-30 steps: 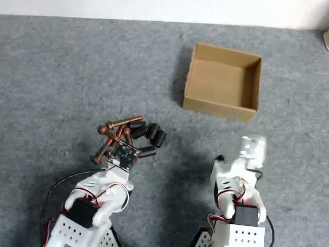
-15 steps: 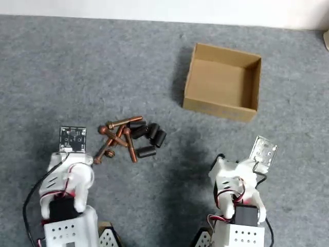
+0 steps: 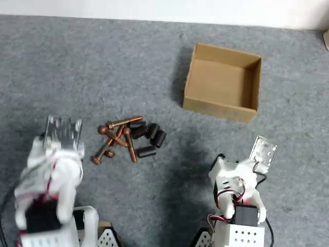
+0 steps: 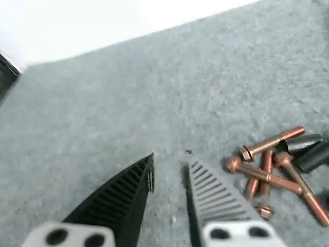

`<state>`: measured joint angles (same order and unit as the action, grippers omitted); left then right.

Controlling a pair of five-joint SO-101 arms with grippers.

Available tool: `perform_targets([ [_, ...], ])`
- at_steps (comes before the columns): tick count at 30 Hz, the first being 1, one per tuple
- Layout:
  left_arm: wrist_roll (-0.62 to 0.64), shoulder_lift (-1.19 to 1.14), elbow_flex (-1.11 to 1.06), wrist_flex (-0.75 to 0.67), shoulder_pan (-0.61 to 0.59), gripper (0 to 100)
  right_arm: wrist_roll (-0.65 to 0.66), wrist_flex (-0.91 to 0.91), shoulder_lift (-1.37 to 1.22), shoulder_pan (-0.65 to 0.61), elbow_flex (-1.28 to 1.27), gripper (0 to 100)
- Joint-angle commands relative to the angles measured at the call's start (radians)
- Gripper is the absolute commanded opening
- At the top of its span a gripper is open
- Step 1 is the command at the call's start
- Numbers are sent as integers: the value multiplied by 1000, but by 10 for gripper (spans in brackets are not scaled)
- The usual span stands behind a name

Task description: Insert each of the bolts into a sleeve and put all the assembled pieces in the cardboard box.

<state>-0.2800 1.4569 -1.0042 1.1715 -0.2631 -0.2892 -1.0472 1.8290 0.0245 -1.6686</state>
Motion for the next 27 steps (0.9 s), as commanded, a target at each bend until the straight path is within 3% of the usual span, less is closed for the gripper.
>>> perform_targets([
  [1, 18, -506, 174, -46, 19, 119, 14, -5, 7, -4, -142, 170],
  [5, 216, -983, 358, -46, 18, 119, 14, -5, 7, -4, -142, 170],
  [8, 328, -1155, 453, -63, 51, 119, 15, -2, 7, 8, -140, 170],
  [12, 400, -1191, 415, -124, 68, 119, 15, 21, 7, 85, -140, 170],
  [15, 436, -1191, 305, -269, 62, 119, 25, 47, 7, 147, -140, 170],
  [19, 436, -1190, 208, -427, 59, 120, 298, 117, 7, 257, -140, 170],
  [23, 436, -1190, 205, -413, 54, 123, 325, 130, 7, 257, -134, 170],
  [27, 436, -1190, 222, -407, -8, 123, 330, 93, 5, 130, -24, 170],
])
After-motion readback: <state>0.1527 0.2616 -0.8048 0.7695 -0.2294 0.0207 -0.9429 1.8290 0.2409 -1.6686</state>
